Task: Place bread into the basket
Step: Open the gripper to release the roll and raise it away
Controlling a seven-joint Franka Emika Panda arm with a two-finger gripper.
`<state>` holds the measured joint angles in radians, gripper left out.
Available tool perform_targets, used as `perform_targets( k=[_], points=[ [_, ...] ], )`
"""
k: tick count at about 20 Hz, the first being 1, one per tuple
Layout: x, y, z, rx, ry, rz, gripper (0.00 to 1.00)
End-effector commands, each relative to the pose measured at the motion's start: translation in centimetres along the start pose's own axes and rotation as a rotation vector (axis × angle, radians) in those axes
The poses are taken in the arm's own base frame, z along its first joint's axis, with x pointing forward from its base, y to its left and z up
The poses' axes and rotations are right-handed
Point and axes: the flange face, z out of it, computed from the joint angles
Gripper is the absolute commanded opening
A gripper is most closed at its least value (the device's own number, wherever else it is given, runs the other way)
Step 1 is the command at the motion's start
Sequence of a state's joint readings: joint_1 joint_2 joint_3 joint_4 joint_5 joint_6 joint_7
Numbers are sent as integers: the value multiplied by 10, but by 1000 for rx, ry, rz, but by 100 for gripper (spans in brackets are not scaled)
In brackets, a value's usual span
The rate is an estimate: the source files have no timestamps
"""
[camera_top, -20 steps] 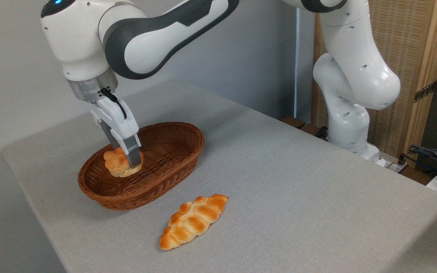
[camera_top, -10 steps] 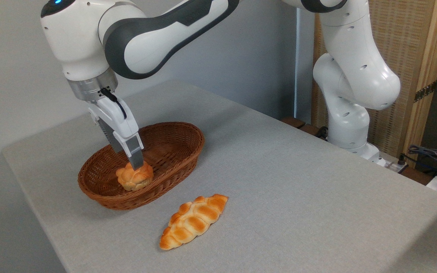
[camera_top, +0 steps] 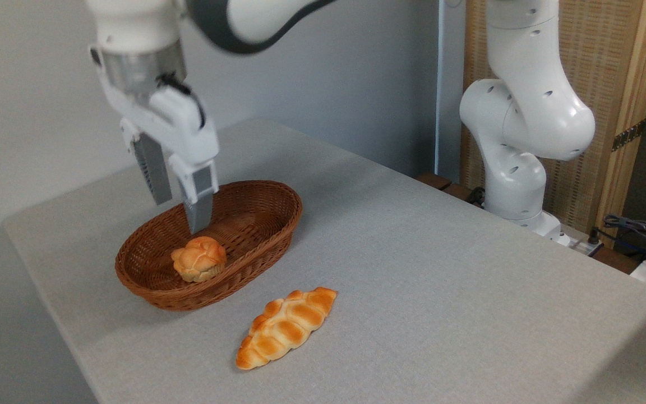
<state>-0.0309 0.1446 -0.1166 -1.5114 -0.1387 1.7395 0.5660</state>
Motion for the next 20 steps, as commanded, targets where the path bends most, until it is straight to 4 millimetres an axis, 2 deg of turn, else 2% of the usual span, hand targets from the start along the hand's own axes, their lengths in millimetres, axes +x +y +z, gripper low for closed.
perform_targets(
  k=[1,3,5,7,12,20],
  points=[
    [-49,-15,-38,42,5,54,100],
    [-64,-30,-44,38,-21,31,100],
    [-74,-34,-41,22,-71,14,100],
    [-80,-40,-50,25,-73,-4,100],
    [-73,-30,-47,19,-84,17,100],
    [-70,-30,-45,28,-68,32,100]
  ],
)
